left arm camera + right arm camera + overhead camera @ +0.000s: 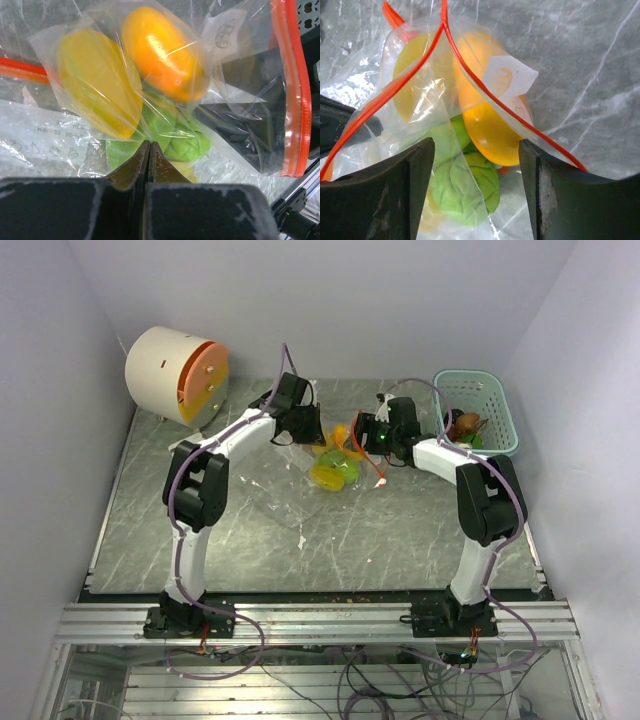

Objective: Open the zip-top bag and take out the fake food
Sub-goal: Pick up the fake fruit from the zipper food storage bag.

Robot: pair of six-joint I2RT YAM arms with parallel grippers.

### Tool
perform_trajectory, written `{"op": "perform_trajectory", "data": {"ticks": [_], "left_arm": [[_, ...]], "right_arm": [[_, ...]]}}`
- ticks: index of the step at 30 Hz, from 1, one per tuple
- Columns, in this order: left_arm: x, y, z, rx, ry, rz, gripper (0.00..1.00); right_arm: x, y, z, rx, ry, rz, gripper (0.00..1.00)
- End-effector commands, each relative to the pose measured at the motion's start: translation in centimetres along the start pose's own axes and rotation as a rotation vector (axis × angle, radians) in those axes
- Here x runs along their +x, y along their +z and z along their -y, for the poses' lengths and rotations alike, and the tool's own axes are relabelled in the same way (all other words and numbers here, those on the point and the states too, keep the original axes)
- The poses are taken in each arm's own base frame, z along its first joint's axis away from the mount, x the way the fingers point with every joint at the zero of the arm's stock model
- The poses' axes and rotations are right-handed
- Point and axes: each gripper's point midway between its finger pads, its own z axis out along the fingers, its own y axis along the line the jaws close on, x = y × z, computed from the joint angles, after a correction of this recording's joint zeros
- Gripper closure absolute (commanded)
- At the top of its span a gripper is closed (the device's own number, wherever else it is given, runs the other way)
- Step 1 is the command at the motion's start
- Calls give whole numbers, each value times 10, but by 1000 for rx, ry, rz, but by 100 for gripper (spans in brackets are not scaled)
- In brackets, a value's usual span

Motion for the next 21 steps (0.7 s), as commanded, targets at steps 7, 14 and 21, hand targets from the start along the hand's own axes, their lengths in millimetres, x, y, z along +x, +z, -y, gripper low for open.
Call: {"op": "perform_trajectory", "data": {"ticks": [7, 14, 21], "left_arm": [[-1, 15, 11, 68, 22, -52, 93], [3, 15, 11, 74, 21, -68, 93], [7, 16, 3, 53, -9, -67, 93]], "right_arm": [[-6, 47, 25, 41, -107, 11, 20], [6, 57, 31, 31, -122, -9, 42], [-4, 37, 21, 13, -140, 33, 68]]}}
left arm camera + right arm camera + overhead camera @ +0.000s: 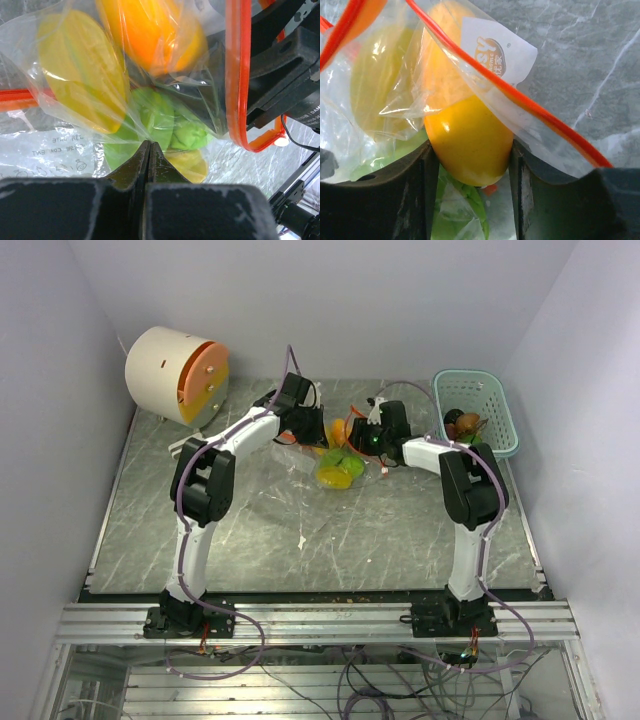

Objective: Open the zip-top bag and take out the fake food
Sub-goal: Pick up the fake fruit from the zipper food storage bag.

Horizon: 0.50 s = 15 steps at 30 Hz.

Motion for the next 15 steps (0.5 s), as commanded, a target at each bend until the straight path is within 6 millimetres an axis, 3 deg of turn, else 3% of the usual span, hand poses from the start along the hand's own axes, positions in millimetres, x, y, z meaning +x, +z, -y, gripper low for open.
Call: {"op": "perform_trajectory", "data": {"ticks": [1, 6, 15], "left_arm": [[2, 0, 1, 18, -19, -7, 93], [-3, -5, -12, -14, -80, 29, 93], [-22, -24, -51, -84, -209, 120, 93]], "right_arm": [[-21, -21, -8, -9, -46, 64, 71], [-26, -44, -15, 1, -61, 66, 80], [-34, -88, -13, 43, -46, 56, 82]]}}
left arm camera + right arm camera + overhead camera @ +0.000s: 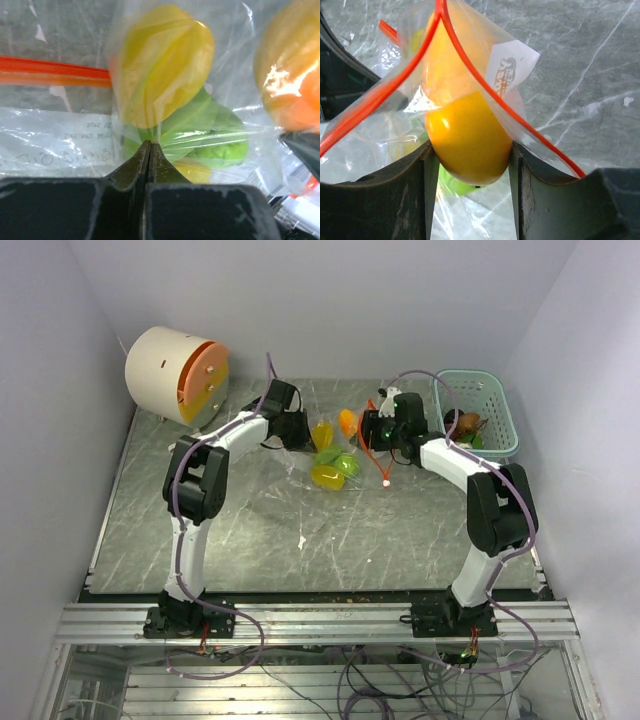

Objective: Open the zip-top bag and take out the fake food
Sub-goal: Pick up the fake fruit from the zipper food storage bag.

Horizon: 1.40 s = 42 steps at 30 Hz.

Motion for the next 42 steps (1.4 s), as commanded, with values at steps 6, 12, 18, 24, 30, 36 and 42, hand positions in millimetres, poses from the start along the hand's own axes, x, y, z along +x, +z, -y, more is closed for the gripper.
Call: {"op": "perform_trajectory", "data": {"ticks": [6, 12, 18, 24, 30, 36, 42], "left_arm": [[-53, -44, -34, -55, -103, 184, 93], [-65, -51, -41, -64, -124, 214, 93], [-71, -49, -27, 17, -120, 218, 93], [-75, -52, 25, 303, -61, 262, 48], [-77, -46, 67, 415, 17, 272, 6], [-58, -15, 99, 502, 5, 199, 4], [-35, 19, 58, 290, -75, 139, 11]], "right_arm": [[-11, -43, 9, 70, -12, -7, 82], [-10, -64, -19, -52, -39, -63, 80], [19, -78, -25, -92, -24, -158, 79], [31, -75, -32, -149, 7, -171, 79], [46, -68, -29, -153, 41, -204, 79], [47, -67, -27, -141, 48, -214, 79], [35, -69, -29, -137, 34, -198, 79]]}}
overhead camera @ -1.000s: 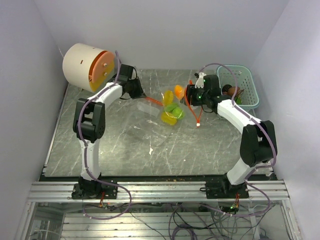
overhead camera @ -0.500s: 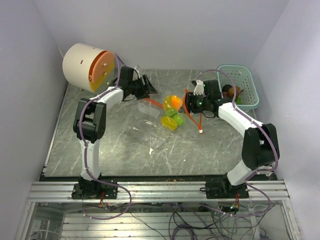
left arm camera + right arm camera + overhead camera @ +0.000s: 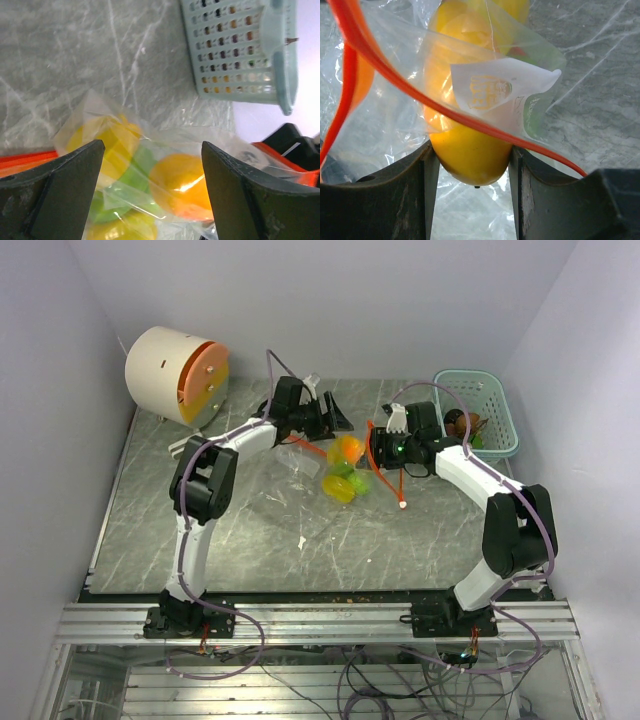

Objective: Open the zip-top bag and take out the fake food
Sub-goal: Pick up the fake fruit from the zipper food storage bag.

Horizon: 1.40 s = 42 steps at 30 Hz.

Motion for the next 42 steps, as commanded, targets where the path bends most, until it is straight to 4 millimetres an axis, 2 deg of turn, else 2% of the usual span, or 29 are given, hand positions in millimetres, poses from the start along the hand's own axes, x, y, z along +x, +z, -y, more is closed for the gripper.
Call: {"op": "perform_trajectory", "data": {"ticks": [1, 3, 5, 7, 10, 11, 15, 19, 26, 30, 35, 42], "left_arm": [[13, 6, -35, -125, -54, -26, 12], [21, 8, -39, -140, -57, -47, 16], [28, 11, -38, -138, -59, -64, 26], [32, 16, -34, -120, -76, -78, 44], [38, 24, -29, -87, -100, -100, 84], [40, 26, -29, -82, -109, -106, 92], [40, 26, -27, -55, -143, -84, 93], [27, 17, -40, -61, -187, -32, 93], [-18, -27, -81, -93, -273, 115, 93], [-35, -51, -95, -127, -282, 173, 93], [-45, -64, -96, -145, -257, 195, 93], [-43, -65, -93, -139, -252, 183, 93]], "right_arm": [[-11, -4, -3, -3, -9, 15, 79], [-12, -4, -4, -8, -9, 17, 79], [-13, -5, -6, -15, -7, 19, 79], [-14, -5, -8, -24, -2, 22, 79], [-12, -5, -7, -21, -1, 18, 79], [-11, -6, -7, -17, -1, 17, 79], [-5, -11, -4, 5, -3, 14, 79], [5, -16, 1, 42, 0, -3, 79], [4, -22, 10, 85, 2, 3, 80], [-1, -24, 13, 94, 4, 9, 80], [-23, -33, 12, 119, 1, 67, 82], [-85, -72, 18, 203, 30, 229, 83]]}}
